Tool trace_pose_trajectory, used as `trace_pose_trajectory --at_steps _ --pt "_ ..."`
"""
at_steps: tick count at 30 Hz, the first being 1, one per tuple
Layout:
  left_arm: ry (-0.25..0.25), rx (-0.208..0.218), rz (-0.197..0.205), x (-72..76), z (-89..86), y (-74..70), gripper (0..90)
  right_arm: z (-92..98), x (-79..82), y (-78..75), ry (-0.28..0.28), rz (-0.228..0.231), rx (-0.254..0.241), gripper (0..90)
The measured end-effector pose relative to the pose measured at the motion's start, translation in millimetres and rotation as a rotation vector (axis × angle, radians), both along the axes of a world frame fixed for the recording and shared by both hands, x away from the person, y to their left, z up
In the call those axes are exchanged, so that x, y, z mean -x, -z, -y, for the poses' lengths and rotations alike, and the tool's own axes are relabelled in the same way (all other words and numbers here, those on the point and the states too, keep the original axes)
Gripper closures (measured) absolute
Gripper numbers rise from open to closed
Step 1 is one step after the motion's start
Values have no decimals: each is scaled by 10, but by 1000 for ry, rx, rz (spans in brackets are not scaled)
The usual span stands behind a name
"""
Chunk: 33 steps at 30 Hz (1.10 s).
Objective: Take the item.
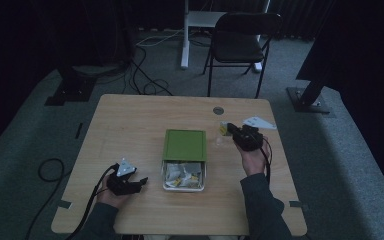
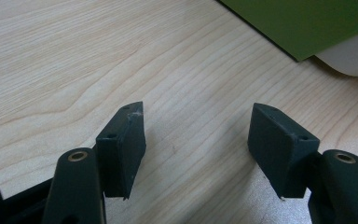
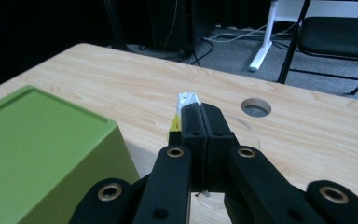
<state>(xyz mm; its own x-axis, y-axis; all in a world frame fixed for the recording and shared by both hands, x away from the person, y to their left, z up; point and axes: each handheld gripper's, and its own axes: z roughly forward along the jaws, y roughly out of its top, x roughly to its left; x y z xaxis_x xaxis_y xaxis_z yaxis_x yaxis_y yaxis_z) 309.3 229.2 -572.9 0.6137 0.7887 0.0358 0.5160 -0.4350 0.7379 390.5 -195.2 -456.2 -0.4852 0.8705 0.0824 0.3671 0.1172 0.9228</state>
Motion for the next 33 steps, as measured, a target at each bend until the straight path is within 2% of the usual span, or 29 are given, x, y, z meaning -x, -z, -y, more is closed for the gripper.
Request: trace_pose_trajectory --at_steps 11,18,33 --pt "0 0 -1 0 0 0 377 -1 -107 -71 7 2 -19 897" --pt "0 0 0 0 0 0 377 -16 -207 -105 10 1 0 897" --pt "-1 1 -1 1 1 0 377 -36 -357 -14 23 -13 -5 896"
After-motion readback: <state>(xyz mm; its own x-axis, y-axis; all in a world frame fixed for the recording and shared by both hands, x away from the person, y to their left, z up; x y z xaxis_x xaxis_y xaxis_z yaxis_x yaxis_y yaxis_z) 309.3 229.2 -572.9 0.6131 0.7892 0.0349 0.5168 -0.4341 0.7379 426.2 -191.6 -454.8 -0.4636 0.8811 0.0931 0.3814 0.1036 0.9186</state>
